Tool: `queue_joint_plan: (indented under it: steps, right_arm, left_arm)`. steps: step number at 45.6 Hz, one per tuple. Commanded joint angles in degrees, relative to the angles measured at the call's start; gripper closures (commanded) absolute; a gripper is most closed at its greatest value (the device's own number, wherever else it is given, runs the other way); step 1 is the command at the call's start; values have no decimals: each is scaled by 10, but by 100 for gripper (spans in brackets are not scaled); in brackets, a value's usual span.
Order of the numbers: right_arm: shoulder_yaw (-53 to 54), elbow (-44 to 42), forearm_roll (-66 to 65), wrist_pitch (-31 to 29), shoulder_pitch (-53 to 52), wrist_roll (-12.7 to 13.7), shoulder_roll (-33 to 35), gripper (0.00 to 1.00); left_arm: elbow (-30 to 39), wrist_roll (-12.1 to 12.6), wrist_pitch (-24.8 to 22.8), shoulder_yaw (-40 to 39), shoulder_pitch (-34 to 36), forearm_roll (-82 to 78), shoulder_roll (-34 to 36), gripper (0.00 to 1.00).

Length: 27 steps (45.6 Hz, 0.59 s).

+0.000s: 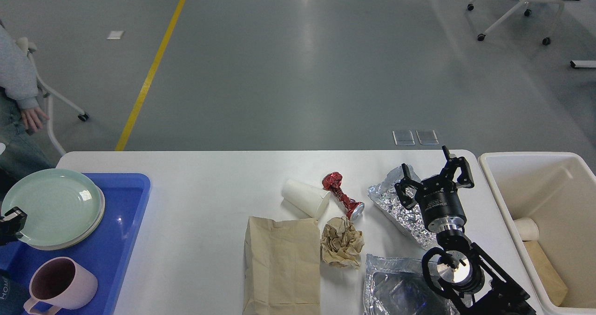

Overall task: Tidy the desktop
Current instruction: 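Lower the pale green plate onto the pink plate and release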

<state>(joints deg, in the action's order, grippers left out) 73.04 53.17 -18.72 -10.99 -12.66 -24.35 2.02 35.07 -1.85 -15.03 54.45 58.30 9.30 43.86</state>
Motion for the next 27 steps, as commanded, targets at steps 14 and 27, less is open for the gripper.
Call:
queue_joint_plan:
  steps: [14, 27]
  right_arm:
    - [0, 0, 0, 0, 0, 0, 0, 0]
    - [0, 0, 0, 0, 0, -1, 0, 0]
  left_arm:
    - [0, 1, 1, -7, -13, -2, -5, 100]
    - [-2, 1, 56, -6, -13, -4, -3, 42]
